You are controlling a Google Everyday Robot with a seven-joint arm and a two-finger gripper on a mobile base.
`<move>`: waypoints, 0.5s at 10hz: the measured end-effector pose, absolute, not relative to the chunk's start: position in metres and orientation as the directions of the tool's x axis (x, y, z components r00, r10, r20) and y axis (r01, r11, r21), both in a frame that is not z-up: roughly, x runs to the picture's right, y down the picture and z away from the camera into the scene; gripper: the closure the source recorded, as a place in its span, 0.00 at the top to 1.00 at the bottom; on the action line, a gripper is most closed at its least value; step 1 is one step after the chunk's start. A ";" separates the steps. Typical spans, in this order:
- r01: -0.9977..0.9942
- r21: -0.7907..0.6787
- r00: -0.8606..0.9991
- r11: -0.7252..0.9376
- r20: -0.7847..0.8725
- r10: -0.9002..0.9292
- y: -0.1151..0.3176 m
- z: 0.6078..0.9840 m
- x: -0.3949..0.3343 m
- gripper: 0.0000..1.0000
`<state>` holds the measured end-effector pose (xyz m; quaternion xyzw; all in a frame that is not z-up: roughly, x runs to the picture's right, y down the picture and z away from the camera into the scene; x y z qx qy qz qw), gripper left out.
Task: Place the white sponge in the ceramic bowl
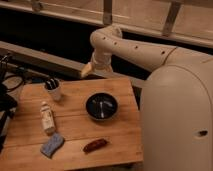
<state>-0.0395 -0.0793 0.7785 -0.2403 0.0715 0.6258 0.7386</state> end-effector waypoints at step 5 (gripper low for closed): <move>-0.958 -0.267 0.209 0.103 -0.406 0.889 -0.079 0.779 -0.041 0.90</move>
